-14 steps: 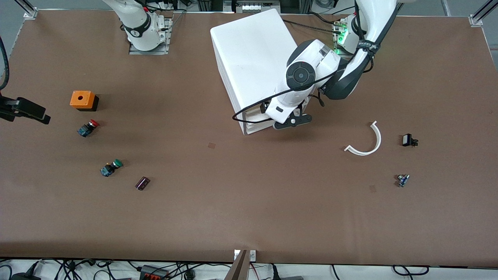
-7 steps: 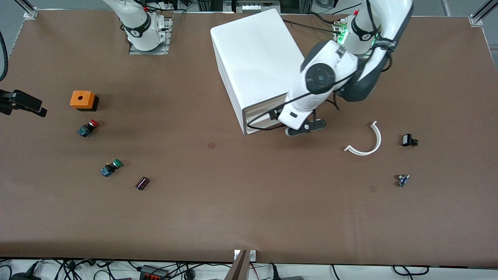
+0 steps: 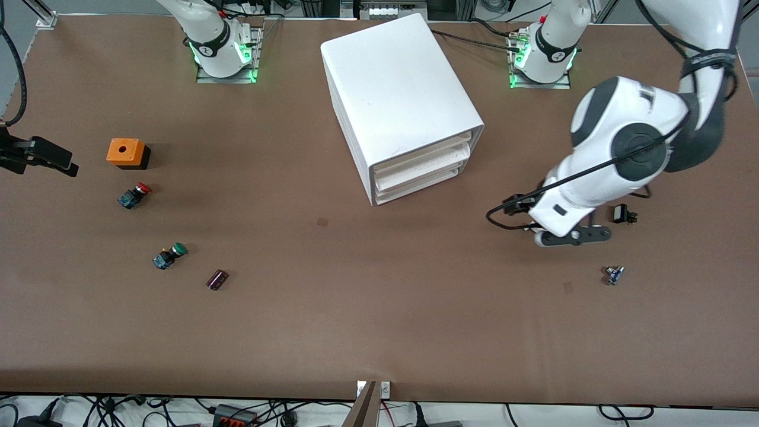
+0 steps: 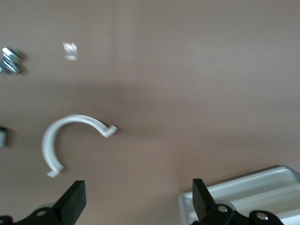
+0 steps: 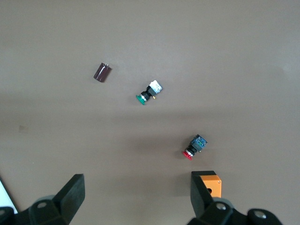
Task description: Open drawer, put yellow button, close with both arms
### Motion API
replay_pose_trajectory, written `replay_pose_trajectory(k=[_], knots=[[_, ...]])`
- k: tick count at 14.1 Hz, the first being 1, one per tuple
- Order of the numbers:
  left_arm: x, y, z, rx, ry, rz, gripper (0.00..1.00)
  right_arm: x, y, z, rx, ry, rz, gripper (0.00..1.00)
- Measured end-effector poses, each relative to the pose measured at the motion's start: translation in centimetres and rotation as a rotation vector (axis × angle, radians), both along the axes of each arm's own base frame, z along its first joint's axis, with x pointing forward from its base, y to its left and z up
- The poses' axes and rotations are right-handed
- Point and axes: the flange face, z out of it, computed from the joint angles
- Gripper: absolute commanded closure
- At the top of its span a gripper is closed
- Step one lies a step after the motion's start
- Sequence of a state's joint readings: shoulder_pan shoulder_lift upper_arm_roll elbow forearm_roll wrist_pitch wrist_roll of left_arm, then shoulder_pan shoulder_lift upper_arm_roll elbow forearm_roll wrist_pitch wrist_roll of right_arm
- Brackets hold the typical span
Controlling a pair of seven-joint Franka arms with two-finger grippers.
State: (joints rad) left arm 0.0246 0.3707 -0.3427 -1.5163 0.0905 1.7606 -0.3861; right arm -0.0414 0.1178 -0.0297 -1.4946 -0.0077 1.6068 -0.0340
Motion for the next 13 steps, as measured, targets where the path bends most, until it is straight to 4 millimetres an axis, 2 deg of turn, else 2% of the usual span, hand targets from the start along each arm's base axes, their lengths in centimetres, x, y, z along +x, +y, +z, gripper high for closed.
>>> replay_pose_trajectory(k=[3,6,9,11,13], knots=[[0.7,4.0,2.1,0.013,0.024,-0.073,0.0,-1.3,0.1,-0.5,0.002,0.015,0.0,0.0],[0.7,7.0,5.6,0.008,0.047,-0.133,0.0,-2.6,0.1,-0.5,0.004,0.021,0.0,0.0],[0.6,10.4,8.1,0.003,0.025,-0.153,0.0,-2.9,0.0,-0.4,0.003,0.019,-0.002,0.0],[-0.5,13.4,10.0,-0.022,0.017,-0.165,0.0,-2.9,0.0,-0.4,0.003,0.019,-0.003,0.0],[-2.8,14.7,12.2,-0.017,-0.005,-0.167,0.0,-2.9,0.0,-0.4,0.003,0.019,-0.003,0.0]])
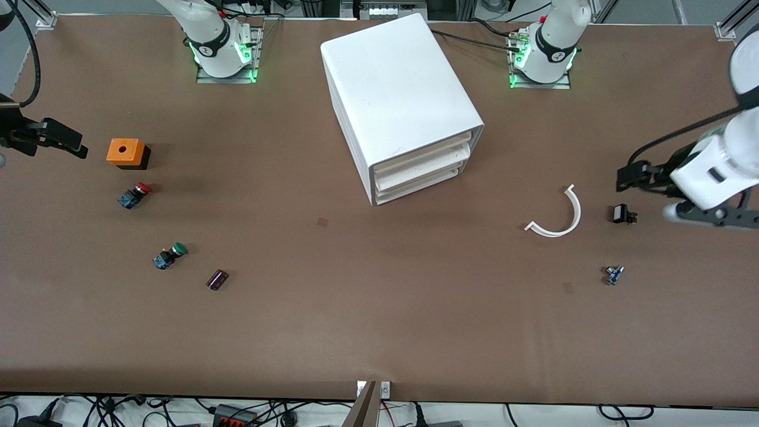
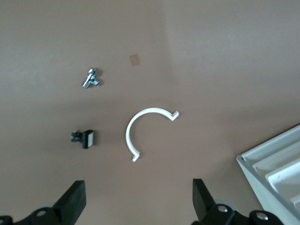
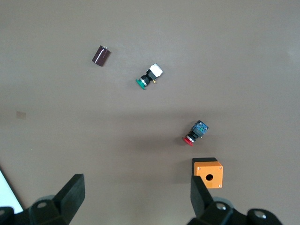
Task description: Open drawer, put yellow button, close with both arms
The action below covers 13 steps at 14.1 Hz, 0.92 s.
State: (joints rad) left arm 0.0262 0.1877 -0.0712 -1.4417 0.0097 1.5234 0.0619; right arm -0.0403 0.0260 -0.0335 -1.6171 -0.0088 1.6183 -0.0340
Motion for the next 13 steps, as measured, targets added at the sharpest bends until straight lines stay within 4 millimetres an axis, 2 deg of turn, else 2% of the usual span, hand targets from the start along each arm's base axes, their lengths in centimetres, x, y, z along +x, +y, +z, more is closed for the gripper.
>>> replay_pose_trajectory(k=[2,4,8,13], knots=[[-2.6,-0.6,1.6,0.005,-0.04,-0.007,0.0,0.0,0.0,0.0,0.0,-0.002,0.0,0.0],[-3.8,-1.0,1.2,0.002,-0.098,-0.012,0.0,0.2,0.0,-0.3,0.0,-0.001,0.001,0.0],[-3.9,-0.6,-1.0,-0.021,-0.116,0.004,0.0,0.4,0.1,-0.4,-0.001,-0.009,0.002,0.0],[-4.2,-0.6,-0.8,-0.02,-0.107,0.005,0.0,0.6,0.1,-0.5,-0.002,-0.026,0.002,0.0]])
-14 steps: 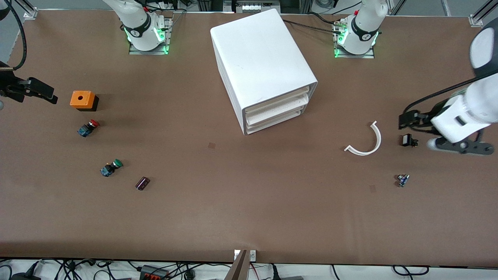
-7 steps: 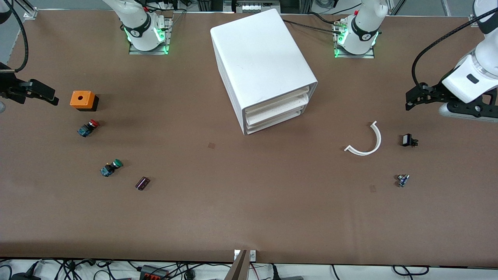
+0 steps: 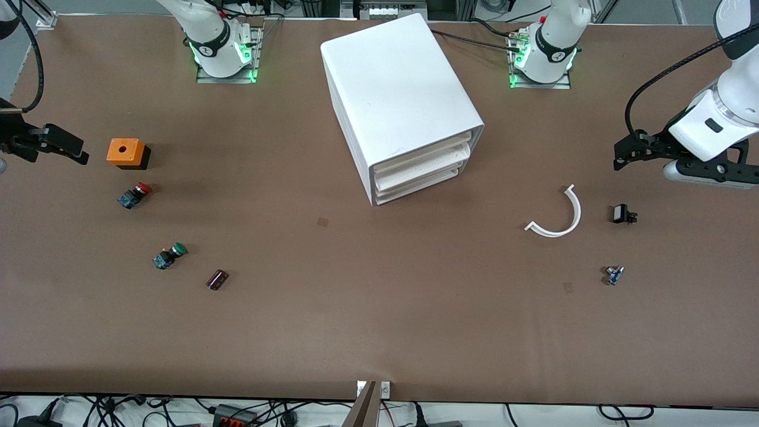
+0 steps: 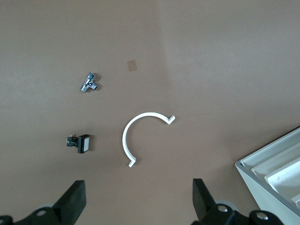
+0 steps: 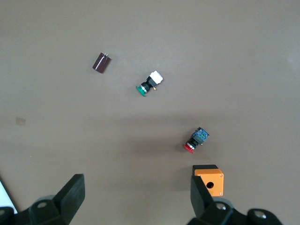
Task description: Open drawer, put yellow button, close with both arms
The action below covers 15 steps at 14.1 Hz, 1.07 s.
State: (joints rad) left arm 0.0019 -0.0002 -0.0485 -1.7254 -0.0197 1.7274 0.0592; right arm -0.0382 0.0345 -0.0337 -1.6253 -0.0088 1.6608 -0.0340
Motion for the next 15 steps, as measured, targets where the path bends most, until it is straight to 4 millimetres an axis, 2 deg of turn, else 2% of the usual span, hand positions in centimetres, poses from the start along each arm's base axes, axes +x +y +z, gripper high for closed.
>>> replay_pose_trajectory(k=[6,15], knots=[[-0.1,-0.6,0.4,0.0,-0.007,-0.011,0.0,0.5,-0.1,-1.2,-0.004,0.013,0.0,0.0],[-0.3,-0.7,1.0,0.0,0.001,-0.012,0.0,0.3,0.2,-0.8,-0.02,0.007,0.013,0.0]])
